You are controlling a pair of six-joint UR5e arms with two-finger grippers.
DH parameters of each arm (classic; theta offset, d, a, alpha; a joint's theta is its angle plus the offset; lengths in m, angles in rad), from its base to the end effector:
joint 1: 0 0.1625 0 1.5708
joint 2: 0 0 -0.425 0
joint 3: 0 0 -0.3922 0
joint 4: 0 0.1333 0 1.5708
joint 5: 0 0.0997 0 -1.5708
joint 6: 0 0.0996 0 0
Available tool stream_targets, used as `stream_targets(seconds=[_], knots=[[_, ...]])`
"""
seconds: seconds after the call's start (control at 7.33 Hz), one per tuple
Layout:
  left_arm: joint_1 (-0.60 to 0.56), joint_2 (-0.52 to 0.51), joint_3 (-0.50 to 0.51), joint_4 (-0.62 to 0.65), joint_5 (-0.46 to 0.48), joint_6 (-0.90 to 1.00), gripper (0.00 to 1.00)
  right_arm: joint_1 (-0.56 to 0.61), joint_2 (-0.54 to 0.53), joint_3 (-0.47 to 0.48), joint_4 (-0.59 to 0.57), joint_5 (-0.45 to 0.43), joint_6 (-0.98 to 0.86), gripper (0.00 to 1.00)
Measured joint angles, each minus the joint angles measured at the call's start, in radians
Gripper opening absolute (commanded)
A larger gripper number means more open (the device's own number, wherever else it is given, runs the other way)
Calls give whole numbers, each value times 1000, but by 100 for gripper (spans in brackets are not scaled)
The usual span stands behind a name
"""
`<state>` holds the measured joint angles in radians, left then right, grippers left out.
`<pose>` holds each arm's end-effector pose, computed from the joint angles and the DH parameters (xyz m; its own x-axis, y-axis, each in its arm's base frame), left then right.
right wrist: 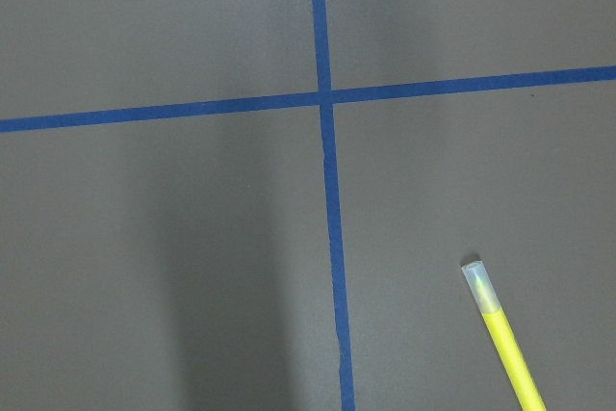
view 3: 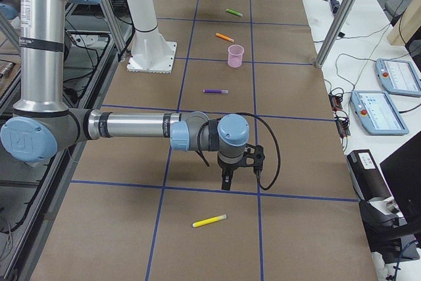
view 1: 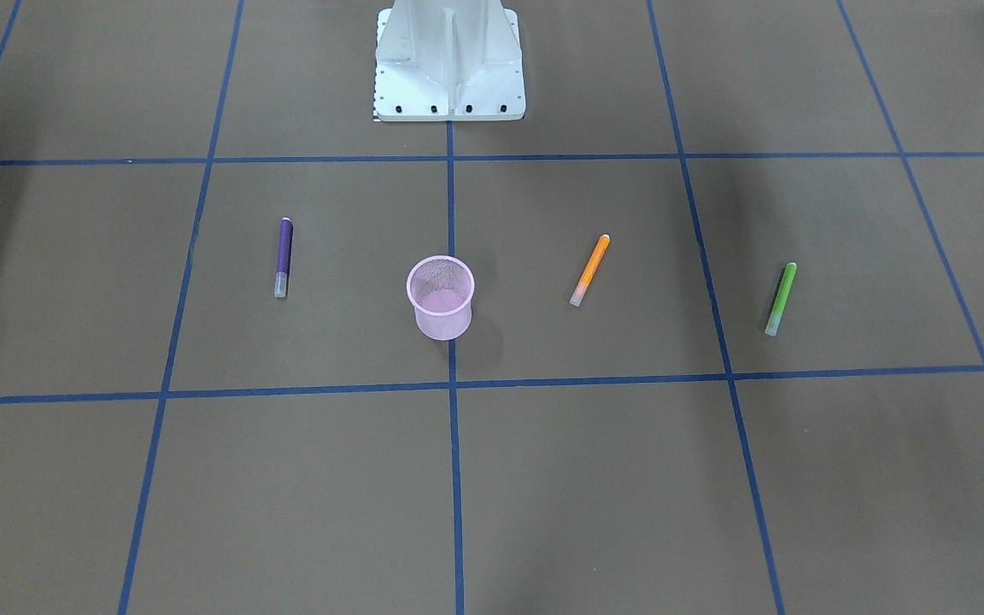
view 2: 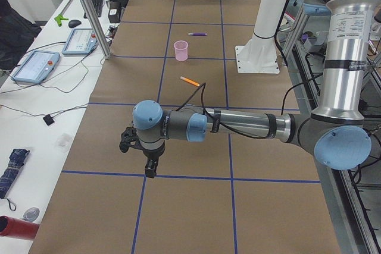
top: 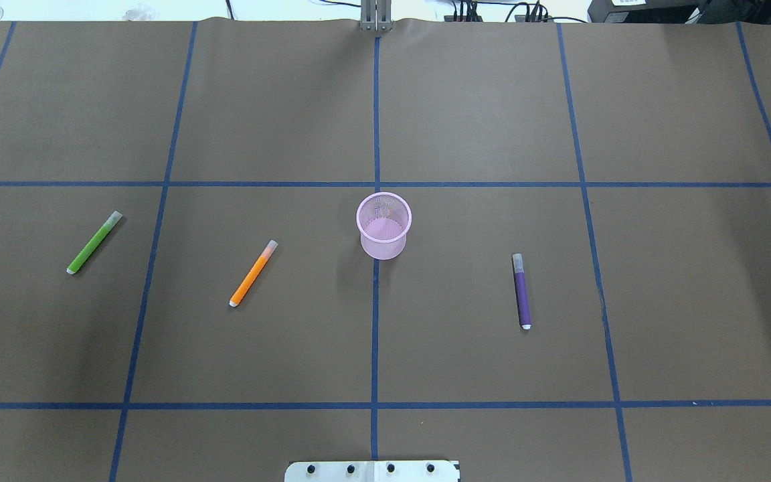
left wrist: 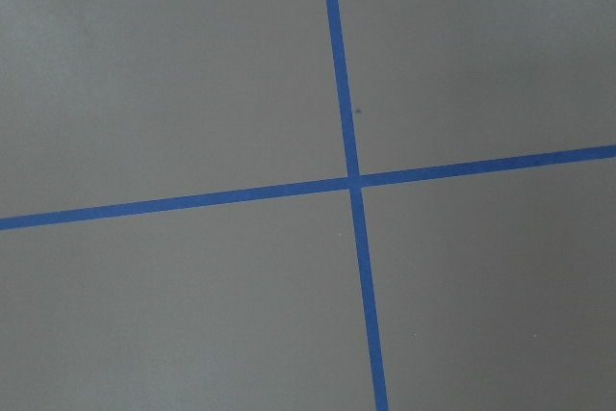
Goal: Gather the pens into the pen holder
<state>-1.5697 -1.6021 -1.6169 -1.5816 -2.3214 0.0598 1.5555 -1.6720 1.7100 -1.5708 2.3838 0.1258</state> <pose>-0.0648 -0.5101 0.6207 0.7298 0.1203 -0.6729 -0.0448 0.9907 0.1285 0.0540 -0.4521 0.6350 0.6833 0.0876 0.7249 -0.0710 0.9960 -0.0534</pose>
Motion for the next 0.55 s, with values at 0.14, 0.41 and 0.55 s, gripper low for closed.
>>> stream_targets(seconds=[0.14,0.41,0.55], knots=[[0,3,-2,-1,-1,1,100,0,0,0,0,0,0,99],[0,7,-5,-7,-13,-2,100,0,0,1,0,-1,0,99],[1,1,-6,-9,-38,-2,100,0,1,1,1,-2,0,99]])
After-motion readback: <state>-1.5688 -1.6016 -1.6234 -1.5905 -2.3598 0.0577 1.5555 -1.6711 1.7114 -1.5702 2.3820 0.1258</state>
